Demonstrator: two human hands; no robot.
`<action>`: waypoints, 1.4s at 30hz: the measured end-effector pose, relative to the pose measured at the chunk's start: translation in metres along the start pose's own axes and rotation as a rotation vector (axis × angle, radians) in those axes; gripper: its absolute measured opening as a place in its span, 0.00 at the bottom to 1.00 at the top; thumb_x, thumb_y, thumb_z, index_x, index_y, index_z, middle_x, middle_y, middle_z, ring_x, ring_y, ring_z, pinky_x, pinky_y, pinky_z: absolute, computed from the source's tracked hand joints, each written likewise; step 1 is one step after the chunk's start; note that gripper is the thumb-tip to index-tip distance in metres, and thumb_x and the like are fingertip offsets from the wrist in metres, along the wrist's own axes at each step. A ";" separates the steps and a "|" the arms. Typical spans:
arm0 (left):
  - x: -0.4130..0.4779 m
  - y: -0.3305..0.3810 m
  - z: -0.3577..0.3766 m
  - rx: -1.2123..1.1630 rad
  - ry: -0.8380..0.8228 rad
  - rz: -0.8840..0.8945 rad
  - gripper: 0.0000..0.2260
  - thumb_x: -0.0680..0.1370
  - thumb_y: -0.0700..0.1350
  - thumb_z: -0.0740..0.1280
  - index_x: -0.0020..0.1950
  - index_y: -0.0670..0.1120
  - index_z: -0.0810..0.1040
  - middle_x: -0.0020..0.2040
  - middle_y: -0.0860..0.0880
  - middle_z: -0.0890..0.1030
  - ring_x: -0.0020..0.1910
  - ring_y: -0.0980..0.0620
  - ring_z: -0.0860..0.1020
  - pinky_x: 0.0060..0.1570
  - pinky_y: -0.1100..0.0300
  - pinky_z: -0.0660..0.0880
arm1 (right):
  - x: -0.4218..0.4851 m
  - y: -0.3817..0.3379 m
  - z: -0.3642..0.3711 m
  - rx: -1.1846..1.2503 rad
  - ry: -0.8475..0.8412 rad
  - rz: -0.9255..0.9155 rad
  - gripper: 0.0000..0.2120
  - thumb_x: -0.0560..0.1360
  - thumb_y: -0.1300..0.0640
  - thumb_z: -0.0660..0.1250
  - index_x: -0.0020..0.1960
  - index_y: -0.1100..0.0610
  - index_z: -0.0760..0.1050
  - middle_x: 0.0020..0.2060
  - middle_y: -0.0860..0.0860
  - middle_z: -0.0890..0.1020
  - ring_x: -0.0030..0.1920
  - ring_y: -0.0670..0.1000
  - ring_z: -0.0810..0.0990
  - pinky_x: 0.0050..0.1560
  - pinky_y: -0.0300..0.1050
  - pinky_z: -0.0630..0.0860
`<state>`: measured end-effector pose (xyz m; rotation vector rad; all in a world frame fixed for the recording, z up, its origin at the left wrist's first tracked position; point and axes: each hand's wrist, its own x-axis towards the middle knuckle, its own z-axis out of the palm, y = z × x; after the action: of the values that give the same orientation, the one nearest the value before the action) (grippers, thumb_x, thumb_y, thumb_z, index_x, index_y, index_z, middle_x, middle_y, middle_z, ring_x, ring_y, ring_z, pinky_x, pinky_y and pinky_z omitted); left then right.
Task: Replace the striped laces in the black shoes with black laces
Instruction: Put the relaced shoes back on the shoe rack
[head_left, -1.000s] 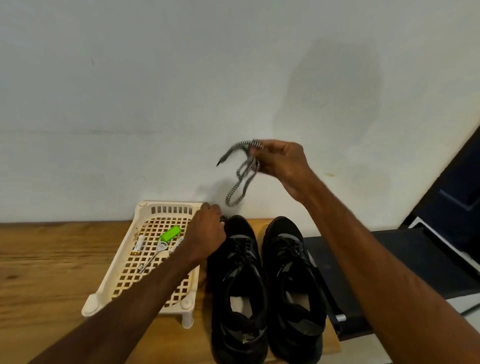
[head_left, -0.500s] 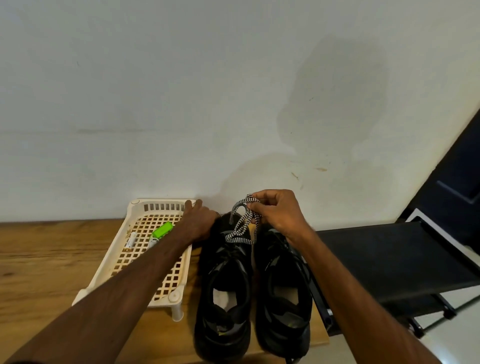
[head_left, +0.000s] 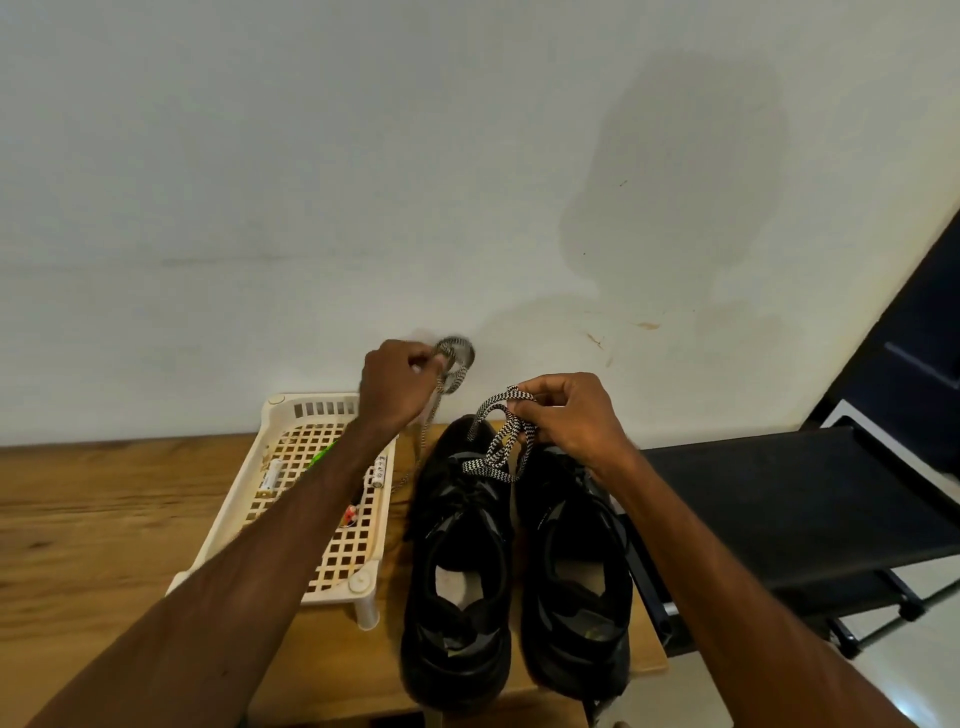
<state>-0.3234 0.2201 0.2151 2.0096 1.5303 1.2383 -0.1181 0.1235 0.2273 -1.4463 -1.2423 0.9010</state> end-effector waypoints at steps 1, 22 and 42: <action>0.001 0.012 -0.004 -0.125 0.015 -0.034 0.09 0.79 0.47 0.72 0.55 0.45 0.87 0.45 0.52 0.86 0.42 0.61 0.81 0.50 0.63 0.78 | -0.001 -0.002 0.001 0.001 0.002 -0.006 0.08 0.73 0.62 0.79 0.51 0.59 0.86 0.41 0.55 0.88 0.42 0.55 0.88 0.49 0.56 0.86; -0.020 0.059 -0.036 -0.484 -0.309 -0.221 0.09 0.81 0.46 0.70 0.60 0.45 0.82 0.52 0.46 0.86 0.52 0.48 0.84 0.45 0.57 0.80 | -0.005 -0.013 0.025 0.251 0.016 -0.114 0.06 0.76 0.65 0.75 0.52 0.61 0.85 0.42 0.57 0.88 0.43 0.58 0.88 0.44 0.50 0.86; -0.003 0.022 -0.057 -0.091 -0.256 0.213 0.16 0.73 0.39 0.78 0.59 0.47 0.80 0.49 0.52 0.84 0.44 0.57 0.83 0.42 0.62 0.79 | 0.019 -0.029 0.061 0.201 0.037 -0.158 0.09 0.71 0.59 0.80 0.51 0.56 0.86 0.41 0.50 0.88 0.44 0.48 0.87 0.40 0.39 0.81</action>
<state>-0.3546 0.1963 0.2614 2.2152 1.1461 1.0524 -0.1788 0.1548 0.2419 -1.1842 -1.1847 0.8623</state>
